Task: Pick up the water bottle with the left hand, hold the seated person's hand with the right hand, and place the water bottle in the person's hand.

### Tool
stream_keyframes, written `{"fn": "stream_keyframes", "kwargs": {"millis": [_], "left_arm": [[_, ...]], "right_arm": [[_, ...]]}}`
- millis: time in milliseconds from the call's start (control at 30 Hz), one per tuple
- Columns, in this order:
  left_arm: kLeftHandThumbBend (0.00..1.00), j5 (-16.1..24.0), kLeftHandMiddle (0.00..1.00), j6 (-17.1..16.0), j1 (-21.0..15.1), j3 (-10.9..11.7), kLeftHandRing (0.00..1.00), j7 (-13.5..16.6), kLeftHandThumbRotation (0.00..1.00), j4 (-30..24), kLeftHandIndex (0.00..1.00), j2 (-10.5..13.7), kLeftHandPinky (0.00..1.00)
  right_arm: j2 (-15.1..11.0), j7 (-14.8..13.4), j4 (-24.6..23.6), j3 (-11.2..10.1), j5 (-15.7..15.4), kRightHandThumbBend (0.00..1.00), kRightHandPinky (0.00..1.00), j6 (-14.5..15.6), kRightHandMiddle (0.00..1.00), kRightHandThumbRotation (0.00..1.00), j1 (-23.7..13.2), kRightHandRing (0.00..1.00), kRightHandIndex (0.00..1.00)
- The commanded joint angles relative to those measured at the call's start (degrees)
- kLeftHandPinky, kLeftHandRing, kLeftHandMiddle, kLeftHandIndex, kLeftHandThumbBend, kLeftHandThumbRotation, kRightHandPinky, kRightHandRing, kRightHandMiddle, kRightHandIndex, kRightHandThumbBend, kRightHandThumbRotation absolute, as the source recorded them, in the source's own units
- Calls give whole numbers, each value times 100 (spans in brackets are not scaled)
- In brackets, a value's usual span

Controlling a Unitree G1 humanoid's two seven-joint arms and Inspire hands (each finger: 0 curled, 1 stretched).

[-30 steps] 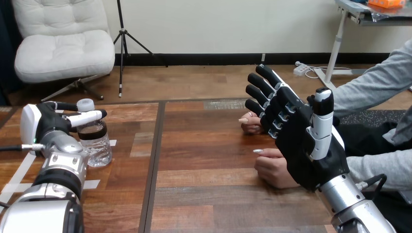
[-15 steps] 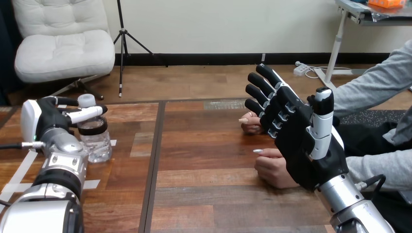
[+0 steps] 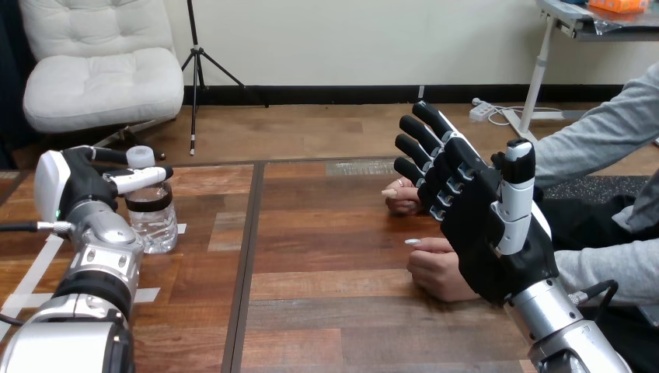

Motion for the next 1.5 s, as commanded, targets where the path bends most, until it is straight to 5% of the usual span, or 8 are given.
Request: {"fn": "stream_keyframes", "kwargs": {"millis": [0,1467], "left_arm": [[79,129,54,-258,-248,-119,50,78,0,-76,50,214,46],[73,61,50,-668,-133,-116,45,-98,0,-104,50,186,41]], "right_arm": [[-17,27,-200,-64,76,97,100,-90,97,100,-212,99,97],[-16,94,-101,-117,45,96,100,-123,96,100,-205,98,95]]}}
